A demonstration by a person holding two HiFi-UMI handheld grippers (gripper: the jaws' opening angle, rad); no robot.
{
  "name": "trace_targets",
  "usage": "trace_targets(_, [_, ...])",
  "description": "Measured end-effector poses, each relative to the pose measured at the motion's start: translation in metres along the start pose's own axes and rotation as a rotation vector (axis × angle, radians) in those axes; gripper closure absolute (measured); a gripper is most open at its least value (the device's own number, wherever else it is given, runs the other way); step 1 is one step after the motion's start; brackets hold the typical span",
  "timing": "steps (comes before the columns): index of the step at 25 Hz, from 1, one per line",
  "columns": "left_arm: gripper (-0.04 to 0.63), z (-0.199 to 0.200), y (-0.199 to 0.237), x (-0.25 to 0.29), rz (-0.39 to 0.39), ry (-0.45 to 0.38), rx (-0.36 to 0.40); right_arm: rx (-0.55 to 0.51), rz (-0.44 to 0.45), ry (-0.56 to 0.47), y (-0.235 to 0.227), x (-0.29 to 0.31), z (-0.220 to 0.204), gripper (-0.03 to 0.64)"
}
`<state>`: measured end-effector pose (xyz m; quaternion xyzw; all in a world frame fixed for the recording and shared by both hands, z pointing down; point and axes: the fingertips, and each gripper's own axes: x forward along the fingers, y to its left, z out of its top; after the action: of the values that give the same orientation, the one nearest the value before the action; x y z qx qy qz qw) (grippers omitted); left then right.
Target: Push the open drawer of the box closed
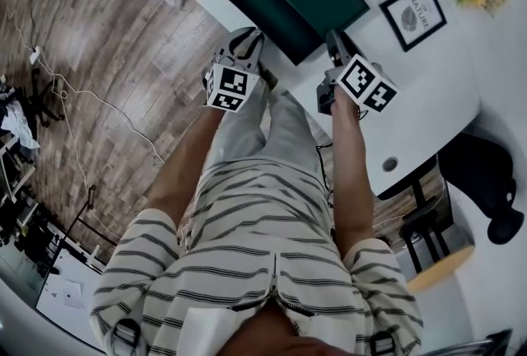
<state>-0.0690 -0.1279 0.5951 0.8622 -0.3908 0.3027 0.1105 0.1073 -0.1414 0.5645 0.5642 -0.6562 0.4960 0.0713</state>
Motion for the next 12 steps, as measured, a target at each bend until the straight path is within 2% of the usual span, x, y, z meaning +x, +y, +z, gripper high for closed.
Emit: trace_targets(12, [0.523,0.0054,-0.0014,0.0099,-0.025,0.011,0.016,0.004,0.002,0.004,0.0001,0.0005,-0.0006,0.489])
